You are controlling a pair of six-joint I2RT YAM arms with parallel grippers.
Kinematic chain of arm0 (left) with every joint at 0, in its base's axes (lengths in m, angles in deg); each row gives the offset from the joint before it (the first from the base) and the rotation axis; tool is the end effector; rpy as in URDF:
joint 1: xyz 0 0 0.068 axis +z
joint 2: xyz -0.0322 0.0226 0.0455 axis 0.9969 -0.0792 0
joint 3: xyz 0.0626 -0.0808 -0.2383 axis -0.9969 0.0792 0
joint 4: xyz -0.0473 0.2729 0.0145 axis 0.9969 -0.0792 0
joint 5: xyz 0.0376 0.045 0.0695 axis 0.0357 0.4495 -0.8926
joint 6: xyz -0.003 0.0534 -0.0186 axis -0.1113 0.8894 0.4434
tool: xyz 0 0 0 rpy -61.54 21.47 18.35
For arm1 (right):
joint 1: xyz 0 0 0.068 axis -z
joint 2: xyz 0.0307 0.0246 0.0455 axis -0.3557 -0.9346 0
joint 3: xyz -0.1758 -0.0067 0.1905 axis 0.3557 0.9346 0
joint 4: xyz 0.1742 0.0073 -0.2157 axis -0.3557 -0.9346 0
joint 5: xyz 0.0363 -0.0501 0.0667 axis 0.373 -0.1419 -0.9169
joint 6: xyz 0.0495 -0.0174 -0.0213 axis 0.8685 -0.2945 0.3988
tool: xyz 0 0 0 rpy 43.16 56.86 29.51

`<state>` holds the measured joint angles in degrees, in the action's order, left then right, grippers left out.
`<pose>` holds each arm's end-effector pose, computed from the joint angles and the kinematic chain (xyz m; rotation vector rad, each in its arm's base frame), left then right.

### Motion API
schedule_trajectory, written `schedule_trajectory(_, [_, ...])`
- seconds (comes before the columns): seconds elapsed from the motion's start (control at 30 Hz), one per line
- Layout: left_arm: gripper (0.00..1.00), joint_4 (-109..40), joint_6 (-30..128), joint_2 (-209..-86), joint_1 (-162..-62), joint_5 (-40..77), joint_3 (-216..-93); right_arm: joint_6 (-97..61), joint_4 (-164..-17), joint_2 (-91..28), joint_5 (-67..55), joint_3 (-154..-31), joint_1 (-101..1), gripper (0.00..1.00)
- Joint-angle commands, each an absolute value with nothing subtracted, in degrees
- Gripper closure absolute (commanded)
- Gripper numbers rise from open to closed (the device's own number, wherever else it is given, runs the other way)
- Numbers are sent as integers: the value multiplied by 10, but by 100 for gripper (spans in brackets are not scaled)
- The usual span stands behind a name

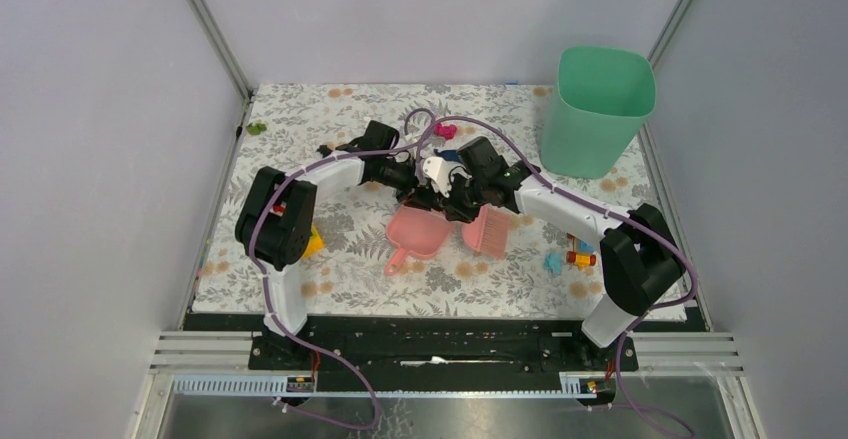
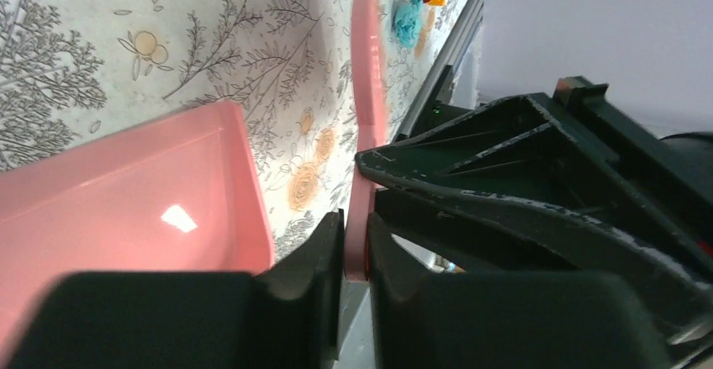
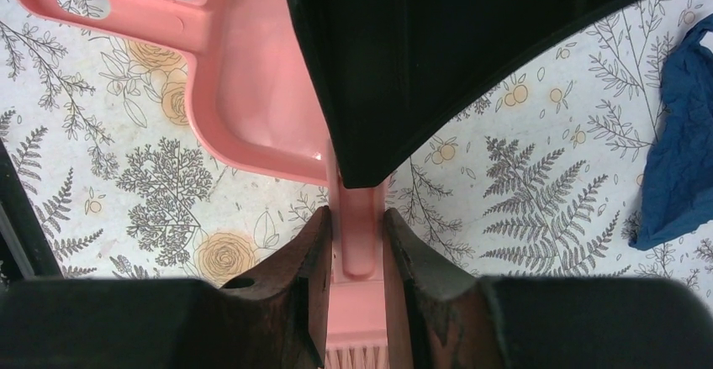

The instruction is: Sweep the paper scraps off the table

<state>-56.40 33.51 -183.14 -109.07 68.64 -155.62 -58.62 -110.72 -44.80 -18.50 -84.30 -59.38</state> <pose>0.3573 -0.1929 0.1565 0.3457 2.6061 -1.6326 0.2847 0.2445 0.2160 -1.5374 1.8246 0.4673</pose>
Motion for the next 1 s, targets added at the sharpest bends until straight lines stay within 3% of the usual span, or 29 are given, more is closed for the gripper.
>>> schedule_trajectory(0.0, [93, -543, 342, -1833, -1095, 690, -1573, -567, -1093, -427, -188, -852, -591, 84])
schedule_trajectory(0.03, [100, -550, 347, -1832, -1094, 685, -1575, -562, -1094, -426, -189, -853, -590, 79])
schedule_trajectory(0.27, [100, -628, 439, -1789, -1074, 668, -1578, -494, -1179, -341, -251, -903, -563, 21])
schedule_trajectory(0.37, [100, -675, 499, -1759, -1068, 664, -1585, -454, -1203, -296, -279, -917, -534, 6])
schedule_trajectory(0.57, [100, -794, 645, -1705, -1068, 649, -1652, -521, -1333, -279, -456, -966, -440, 6])
schedule_trajectory(0.77, [100, -984, 851, -1677, -1069, 649, -1738, -685, -1467, -319, -460, -1038, -434, 8])
schedule_trajectory(0.97, [100, -976, 884, -1625, -1075, 649, -1751, -706, -1458, -337, -491, -1045, -435, 14])
